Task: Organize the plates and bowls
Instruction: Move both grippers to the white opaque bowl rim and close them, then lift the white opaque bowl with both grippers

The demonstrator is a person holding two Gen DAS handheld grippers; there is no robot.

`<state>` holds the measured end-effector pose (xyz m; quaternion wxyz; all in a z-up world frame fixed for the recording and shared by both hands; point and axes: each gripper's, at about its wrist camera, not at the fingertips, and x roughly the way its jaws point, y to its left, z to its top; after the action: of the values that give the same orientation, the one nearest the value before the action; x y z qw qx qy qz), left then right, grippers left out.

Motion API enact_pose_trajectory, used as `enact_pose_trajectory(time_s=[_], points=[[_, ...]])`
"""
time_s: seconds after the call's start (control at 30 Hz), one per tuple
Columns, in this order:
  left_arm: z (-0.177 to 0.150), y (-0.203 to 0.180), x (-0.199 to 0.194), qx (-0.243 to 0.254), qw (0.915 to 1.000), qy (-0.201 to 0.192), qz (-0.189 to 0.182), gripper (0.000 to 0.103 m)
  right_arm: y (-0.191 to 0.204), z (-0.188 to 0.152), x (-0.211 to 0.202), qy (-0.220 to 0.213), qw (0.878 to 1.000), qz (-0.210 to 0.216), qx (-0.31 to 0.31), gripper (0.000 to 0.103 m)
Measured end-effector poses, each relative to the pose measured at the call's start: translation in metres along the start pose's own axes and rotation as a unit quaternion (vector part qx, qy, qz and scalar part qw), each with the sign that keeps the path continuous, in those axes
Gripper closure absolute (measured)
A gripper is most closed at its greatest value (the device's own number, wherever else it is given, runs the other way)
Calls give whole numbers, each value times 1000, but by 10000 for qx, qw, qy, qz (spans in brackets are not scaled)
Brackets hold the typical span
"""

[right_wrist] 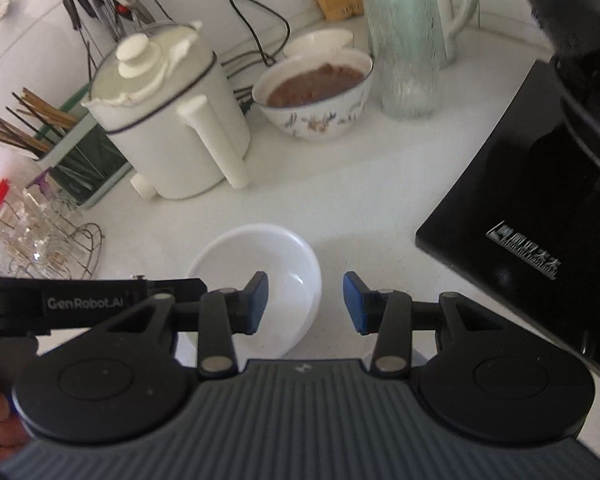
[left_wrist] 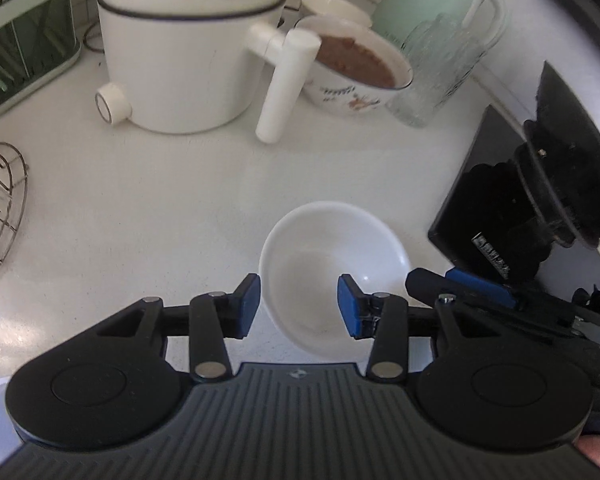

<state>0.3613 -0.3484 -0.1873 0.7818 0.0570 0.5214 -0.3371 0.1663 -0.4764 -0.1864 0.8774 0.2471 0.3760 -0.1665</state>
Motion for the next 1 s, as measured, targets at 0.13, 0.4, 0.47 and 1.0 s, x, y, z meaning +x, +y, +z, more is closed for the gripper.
enact_pose_trajectory(time_s=[0.13,0.4,0.47,1.0], points=[[3,3,12,-87,9998,171,-95,55,1,1,11,97,9999,9,69,62],[8,-2,23,-31,9997,119,232,59,-4,1,23,120,9996,-201,159,67],[9,0,24,-78,9995,113,272,62,-7,2,27,175,9994,-193,247,69],[1,15,34,-636,9974,239,221,95,-3,0,43,622,9978,-167,181,91]])
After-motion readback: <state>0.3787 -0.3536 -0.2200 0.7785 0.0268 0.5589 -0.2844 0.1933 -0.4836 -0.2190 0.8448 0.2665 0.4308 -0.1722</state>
